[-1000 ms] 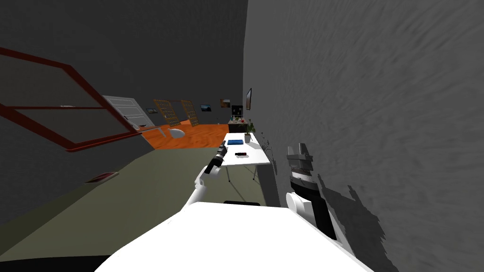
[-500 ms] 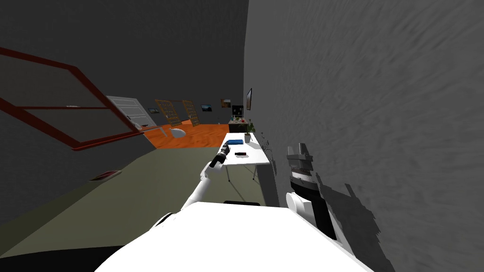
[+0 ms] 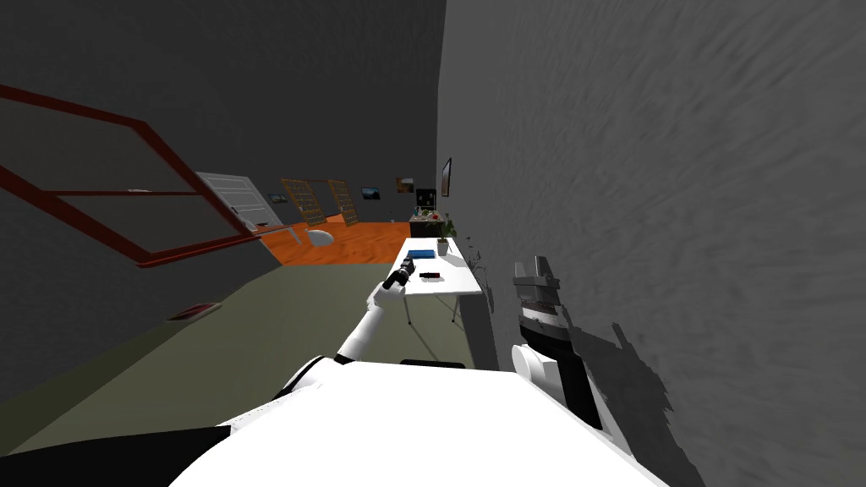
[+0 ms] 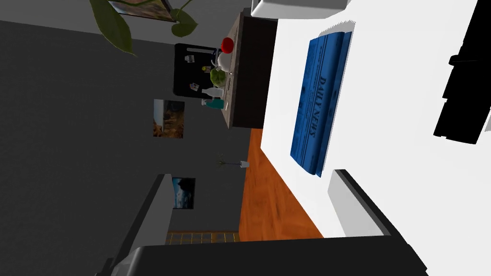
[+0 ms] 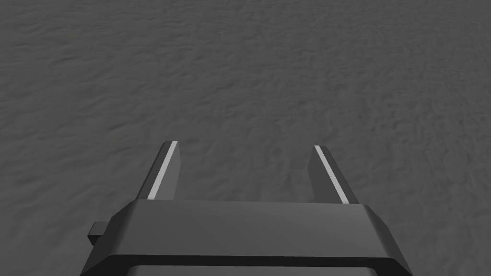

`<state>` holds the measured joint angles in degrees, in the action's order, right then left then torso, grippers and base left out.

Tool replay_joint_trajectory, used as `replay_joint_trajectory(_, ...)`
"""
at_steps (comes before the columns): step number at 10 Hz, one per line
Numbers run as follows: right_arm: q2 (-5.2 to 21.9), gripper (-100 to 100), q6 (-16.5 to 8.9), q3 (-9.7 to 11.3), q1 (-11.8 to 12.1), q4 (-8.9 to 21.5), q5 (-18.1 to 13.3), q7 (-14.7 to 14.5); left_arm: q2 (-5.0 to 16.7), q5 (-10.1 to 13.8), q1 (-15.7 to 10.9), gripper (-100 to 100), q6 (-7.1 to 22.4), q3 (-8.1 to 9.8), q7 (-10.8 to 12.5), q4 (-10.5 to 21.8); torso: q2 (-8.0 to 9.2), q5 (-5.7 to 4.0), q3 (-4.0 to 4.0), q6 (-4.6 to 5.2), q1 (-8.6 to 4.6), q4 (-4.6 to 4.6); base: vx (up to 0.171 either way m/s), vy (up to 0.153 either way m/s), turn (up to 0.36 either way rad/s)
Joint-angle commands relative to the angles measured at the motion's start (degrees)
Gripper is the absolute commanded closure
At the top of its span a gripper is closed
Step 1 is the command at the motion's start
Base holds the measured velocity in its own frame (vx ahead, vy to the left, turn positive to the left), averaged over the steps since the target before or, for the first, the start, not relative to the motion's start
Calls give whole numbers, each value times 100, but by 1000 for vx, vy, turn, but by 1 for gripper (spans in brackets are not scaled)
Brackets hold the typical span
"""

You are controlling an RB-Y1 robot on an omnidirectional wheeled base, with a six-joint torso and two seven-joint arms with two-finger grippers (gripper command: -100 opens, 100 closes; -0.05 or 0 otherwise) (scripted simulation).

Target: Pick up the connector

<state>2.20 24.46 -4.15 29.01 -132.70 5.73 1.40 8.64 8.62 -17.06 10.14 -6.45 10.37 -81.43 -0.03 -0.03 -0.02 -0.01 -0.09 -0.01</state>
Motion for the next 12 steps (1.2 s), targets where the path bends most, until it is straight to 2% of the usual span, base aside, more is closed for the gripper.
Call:
replay_joint_trajectory(1, 0, 0, 0, 0, 0, 0, 0, 0, 21, 32, -117, -100, 226, -6, 75, 210, 0, 0, 0, 0, 0, 0, 0, -22, 11)
replay_joint_trajectory(2, 0, 0, 0, 0, 0, 0, 0, 0, 21, 68, -387, -100, 419, 19, 193, 445, 1, 0, 0, -1, 1, -1, 2, -27, 23)
replay_joint_trajectory(3, 0, 0, 0, 0, 0, 0, 0, 0, 21, 68, -407, -100, 527, 19, 193, 568, 0, 0, 0, 0, -1, 0, 5, -25, 8)
replay_joint_trajectory(4, 0, 0, 0, 0, 0, 0, 0, 0, 21, 100, -677, -100, 716, 54, 309, 790, -1, 0, -1, -1, 1, -1, 7, -23, 17)
replay_joint_trajectory(5, 0, 0, 0, 0, 0, 0, 0, 0, 21, 100, -694, -100, 829, 54, 309, 930, -2, 0, -1, 0, 0, 0, 8, -19, 6)
replay_joint_trajectory(6, 0, 0, 0, 0, 0, 0, 0, 0, 20, 126, -941, -100, 1045, 100, 425, 1094, -2, 1, -1, -1, 2, -1, 8, -25, 11)
replay_joint_trajectory(7, 0, 0, 0, 0, 0, 0, 0, 0, 20, 126, -979, -100, 1130, 100, 425, 1280, -2, 0, -1, -1, 1, -1, 12, -20, 8)
replay_joint_trajectory(8, 0, 0, 0, 0, 0, 0, 0, 0, 20, 126, -979, -100, 1130, 100, 425, 1295, -2, 1, -2, -1, 2, -2, 8, -8, 0)
replay_joint_trajectory(9, 0, 0, 0, 0, 0, 0, 0, 0, 18, 149, -1215, -100, 1391, 155, 539, 1513, -1, 1, -1, -1, 7, -1, 14, -14, 11)
replay_joint_trajectory(10, 0, 0, 0, 0, 0, 0, 0, 0, 18, 149, -1259, -100, 1430, 155, 539, 1662, -4, 1, -2, -1, 5, -1, 18, -16, 4)
replay_joint_trajectory(11, 0, 0, 0, 0, 0, 0, 0, 0, 13, 166, -1487, -100, 1672, 220, 650, 1818, -4, 1, -3, -1, 4, -2, 21, -23, 10)
replay_joint_trajectory(12, 0, 0, 0, 0, 0, 0, 0, 0, 13, 166, -1533, -100, 1727, 220, 650, 1996, -6, 0, -4, -1, 1, -2, 19, -19, 3)
